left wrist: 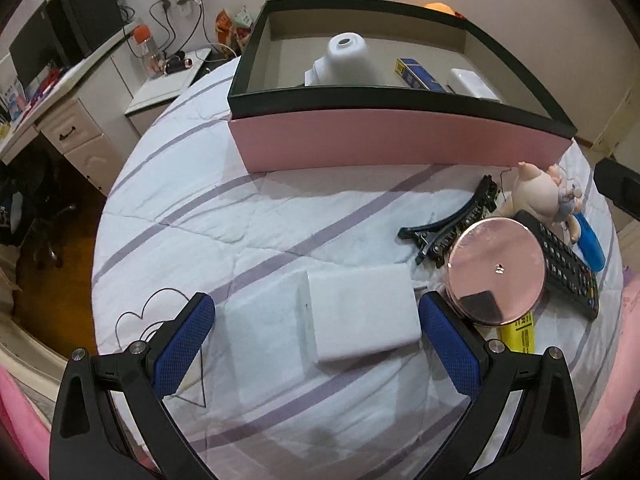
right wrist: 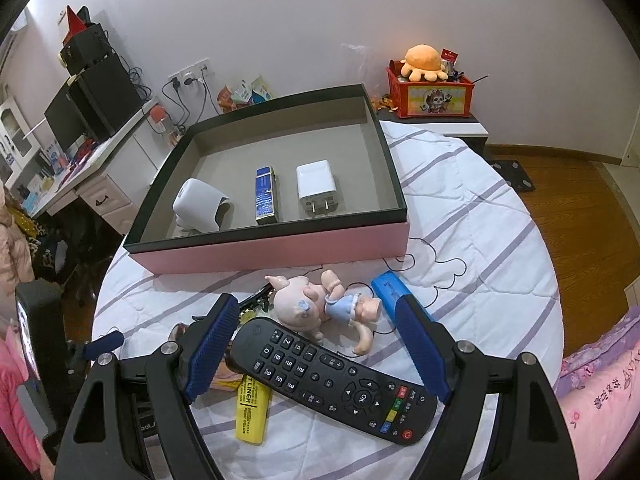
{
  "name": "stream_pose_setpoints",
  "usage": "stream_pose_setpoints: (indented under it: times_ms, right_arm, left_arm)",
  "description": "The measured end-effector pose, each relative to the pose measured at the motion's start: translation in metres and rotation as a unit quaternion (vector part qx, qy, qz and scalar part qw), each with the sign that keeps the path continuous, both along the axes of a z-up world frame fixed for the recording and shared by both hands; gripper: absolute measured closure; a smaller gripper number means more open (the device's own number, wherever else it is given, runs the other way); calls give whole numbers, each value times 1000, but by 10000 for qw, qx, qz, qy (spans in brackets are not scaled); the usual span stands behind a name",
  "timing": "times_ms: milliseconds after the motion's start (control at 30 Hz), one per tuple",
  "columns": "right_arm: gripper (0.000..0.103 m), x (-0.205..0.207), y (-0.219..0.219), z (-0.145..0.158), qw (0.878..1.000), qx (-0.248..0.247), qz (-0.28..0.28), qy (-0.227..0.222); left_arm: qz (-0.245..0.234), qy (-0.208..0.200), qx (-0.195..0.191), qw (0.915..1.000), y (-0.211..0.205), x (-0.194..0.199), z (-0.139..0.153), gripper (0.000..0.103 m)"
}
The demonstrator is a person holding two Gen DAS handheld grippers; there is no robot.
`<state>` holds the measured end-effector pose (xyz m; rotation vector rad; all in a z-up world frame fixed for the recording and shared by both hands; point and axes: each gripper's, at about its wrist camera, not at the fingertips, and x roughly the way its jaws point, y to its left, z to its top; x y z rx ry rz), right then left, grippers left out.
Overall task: Organize rigid objects
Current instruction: 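Move the left tool over the white square pad, then grasp the white square pad with the left gripper and lift toward the box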
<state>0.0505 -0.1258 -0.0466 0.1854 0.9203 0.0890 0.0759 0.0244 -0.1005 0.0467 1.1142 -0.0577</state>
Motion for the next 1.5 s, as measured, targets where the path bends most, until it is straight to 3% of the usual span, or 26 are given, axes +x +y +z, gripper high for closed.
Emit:
stream_pose_setpoints:
  times_ms: [133,200,333,367,533,1133,1500]
  right_arm:
    - [21,2,0,-1,10000,6,2,19]
    - [21,3,0,-1,10000,-6,-2,29]
    - [21,4,-1,0,10000,-5,-7,25]
    - [21,4,-2,0,10000,-6,-9,19]
    - [21,3,-1,1,10000,-8,-2,5]
    - [21,2,1,2,10000,16,8,-1]
    - [21,2,1,7,10000,14,-4,-54]
  left_arm:
    - [34,57,-127,9999,3,5,-3,5]
    - [-93,84,-210,9997,-1,4,-2,15]
    - [-370,79,-288,9989,-15,-1,1,46]
    - [-393,89,-302,9987,-16,-1,2,47]
    - [-399,170,-570,9974,-9,3,3,48]
    - [-267,30,-614,9977,12,-3,18,48]
    - [-377,-397,-604,9967,10,12,61,48]
